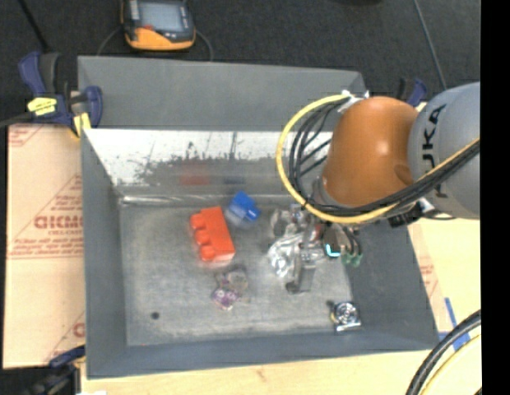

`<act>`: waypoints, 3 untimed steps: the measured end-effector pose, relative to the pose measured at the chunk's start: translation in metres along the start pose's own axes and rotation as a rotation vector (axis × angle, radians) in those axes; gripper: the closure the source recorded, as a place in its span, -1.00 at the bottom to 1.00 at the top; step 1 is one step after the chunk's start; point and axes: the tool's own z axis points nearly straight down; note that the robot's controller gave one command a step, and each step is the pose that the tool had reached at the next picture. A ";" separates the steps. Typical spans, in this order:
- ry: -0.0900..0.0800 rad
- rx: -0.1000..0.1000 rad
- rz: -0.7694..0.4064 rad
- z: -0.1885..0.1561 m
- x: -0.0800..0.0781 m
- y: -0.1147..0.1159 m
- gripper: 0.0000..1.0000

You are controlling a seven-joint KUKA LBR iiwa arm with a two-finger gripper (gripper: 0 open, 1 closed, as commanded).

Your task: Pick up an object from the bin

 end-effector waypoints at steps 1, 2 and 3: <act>-0.006 0.002 -0.462 0.115 -0.077 -0.039 -1.00; -0.012 0.003 -0.459 0.112 -0.079 -0.039 1.00; -0.012 0.004 -0.419 -0.047 -0.046 -0.058 1.00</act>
Offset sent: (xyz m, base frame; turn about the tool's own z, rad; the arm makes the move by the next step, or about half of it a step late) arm 0.0766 -0.0367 -0.1146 -0.4652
